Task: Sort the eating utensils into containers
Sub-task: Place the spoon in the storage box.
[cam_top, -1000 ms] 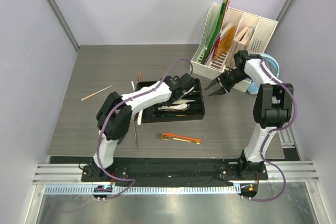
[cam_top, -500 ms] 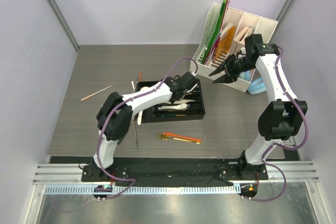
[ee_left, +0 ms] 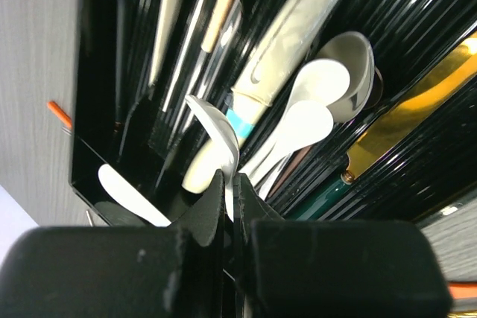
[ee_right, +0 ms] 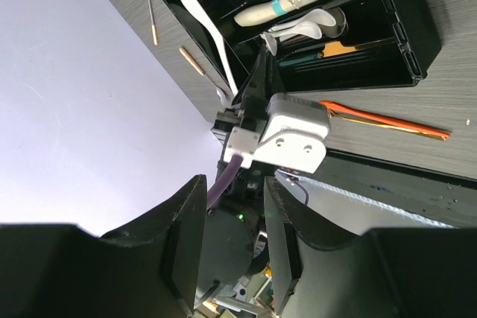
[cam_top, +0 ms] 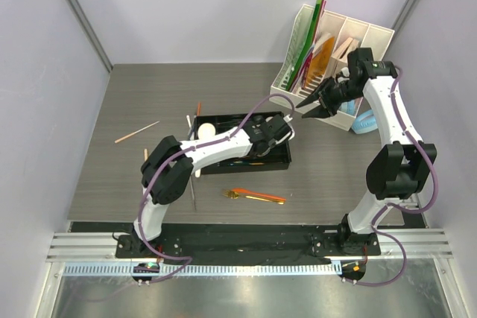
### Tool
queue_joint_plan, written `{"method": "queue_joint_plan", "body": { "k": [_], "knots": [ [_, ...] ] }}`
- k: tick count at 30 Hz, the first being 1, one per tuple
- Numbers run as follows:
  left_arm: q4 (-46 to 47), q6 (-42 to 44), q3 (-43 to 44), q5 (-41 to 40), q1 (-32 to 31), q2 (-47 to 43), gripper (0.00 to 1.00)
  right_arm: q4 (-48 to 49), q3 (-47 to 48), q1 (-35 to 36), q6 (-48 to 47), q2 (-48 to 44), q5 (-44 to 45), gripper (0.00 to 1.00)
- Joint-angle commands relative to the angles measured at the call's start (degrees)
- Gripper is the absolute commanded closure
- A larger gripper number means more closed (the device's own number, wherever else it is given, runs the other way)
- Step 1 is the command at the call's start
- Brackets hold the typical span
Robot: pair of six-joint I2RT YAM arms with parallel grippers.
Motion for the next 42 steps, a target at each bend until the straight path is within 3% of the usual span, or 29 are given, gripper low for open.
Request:
{"method": "queue_joint_plan", "body": {
  "k": [1,17,30,36,42],
  "knots": [
    [3.3,0.0,-1.6,-0.5,0.2,-1.1,1.0,-0.7,2.3,-0.3,0.8,-1.9,-1.9,0.58],
    [4.6,-1.5,-5.7,2.8,0.7,0.3,1.0,1.0,0.0,-0.2,1.8,-2.6,-2.6,0.58],
    [3.4,-3.7,-6.1,3.3,0.3,0.0,0.86,1.8,-3.1,-0.3,1.5,-3.4,-2.7,0.58],
    [3.3,-5.0,-6.5,1.3,0.3,-0.4,0.75,2.1,-2.6,-0.3,1.8,-3.0,-3.0,0.58],
    [4.7,-7.3,-7.2,-7.2,0.3,-1.8,0.75,2.7,-2.5,-0.2,2.2,-3.0,-2.9,0.58]
  ]
}}
